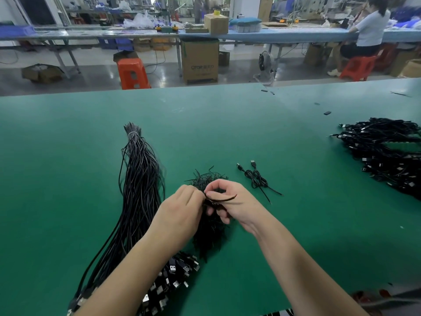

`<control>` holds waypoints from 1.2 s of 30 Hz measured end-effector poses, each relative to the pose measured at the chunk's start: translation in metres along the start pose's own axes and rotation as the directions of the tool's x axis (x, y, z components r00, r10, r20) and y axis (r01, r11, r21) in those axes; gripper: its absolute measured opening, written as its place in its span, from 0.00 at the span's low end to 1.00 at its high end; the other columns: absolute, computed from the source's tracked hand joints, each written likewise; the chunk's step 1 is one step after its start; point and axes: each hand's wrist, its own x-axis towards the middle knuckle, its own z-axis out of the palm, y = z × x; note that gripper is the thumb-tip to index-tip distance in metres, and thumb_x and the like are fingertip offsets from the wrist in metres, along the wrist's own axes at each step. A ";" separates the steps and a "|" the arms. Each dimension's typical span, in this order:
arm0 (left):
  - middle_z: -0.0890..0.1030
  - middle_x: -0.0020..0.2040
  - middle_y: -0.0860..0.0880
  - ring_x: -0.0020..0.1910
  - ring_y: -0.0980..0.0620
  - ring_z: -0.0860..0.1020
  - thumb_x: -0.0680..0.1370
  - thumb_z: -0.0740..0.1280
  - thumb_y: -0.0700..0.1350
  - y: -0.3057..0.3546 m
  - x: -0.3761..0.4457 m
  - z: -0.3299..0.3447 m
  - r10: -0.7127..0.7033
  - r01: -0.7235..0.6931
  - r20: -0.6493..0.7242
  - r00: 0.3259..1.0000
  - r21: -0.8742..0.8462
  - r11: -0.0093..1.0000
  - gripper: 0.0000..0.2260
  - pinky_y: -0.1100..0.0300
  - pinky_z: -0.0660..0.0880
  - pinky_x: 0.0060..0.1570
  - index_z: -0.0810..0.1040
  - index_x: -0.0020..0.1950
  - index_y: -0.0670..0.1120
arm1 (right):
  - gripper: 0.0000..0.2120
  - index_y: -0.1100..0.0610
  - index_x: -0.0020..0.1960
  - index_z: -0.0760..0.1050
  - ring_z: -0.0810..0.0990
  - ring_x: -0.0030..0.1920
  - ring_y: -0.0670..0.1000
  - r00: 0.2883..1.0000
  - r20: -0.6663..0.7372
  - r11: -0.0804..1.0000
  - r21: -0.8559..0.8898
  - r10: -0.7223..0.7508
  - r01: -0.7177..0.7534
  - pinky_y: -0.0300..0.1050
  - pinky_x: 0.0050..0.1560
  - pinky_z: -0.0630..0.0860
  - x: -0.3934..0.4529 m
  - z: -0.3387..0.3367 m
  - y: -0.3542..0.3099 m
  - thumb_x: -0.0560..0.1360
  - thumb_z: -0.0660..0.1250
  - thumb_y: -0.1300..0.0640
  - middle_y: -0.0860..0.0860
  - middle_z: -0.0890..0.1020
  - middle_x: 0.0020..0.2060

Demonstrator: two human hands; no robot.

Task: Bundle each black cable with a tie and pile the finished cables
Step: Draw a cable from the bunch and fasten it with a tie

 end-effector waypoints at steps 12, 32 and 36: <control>0.77 0.29 0.52 0.29 0.54 0.72 0.78 0.70 0.41 -0.009 0.009 -0.006 -0.653 0.638 0.281 0.704 -0.654 0.407 0.06 0.60 0.68 0.32 0.79 0.41 0.48 | 0.09 0.48 0.50 0.85 0.75 0.32 0.48 0.983 0.029 0.979 -0.094 -0.179 0.181 0.41 0.39 0.76 0.001 -0.006 -0.004 0.76 0.74 0.61 0.53 0.83 0.43; 0.77 0.31 0.53 0.31 0.55 0.73 0.79 0.69 0.42 -0.006 0.005 -0.009 -0.575 0.603 0.276 0.770 -0.608 0.516 0.07 0.61 0.70 0.35 0.78 0.41 0.50 | 0.08 0.53 0.50 0.81 0.80 0.36 0.52 0.990 0.073 0.987 0.110 -0.122 0.114 0.43 0.39 0.81 -0.003 0.000 -0.002 0.81 0.65 0.64 0.55 0.83 0.38; 0.76 0.30 0.47 0.31 0.50 0.73 0.79 0.69 0.39 -0.008 0.009 -0.013 -0.650 0.663 0.444 0.617 -0.739 0.124 0.08 0.51 0.70 0.41 0.80 0.40 0.45 | 0.17 0.54 0.58 0.81 0.83 0.44 0.50 0.981 0.101 0.984 -0.037 -0.168 0.173 0.40 0.46 0.81 -0.006 -0.002 -0.002 0.78 0.64 0.72 0.53 0.85 0.46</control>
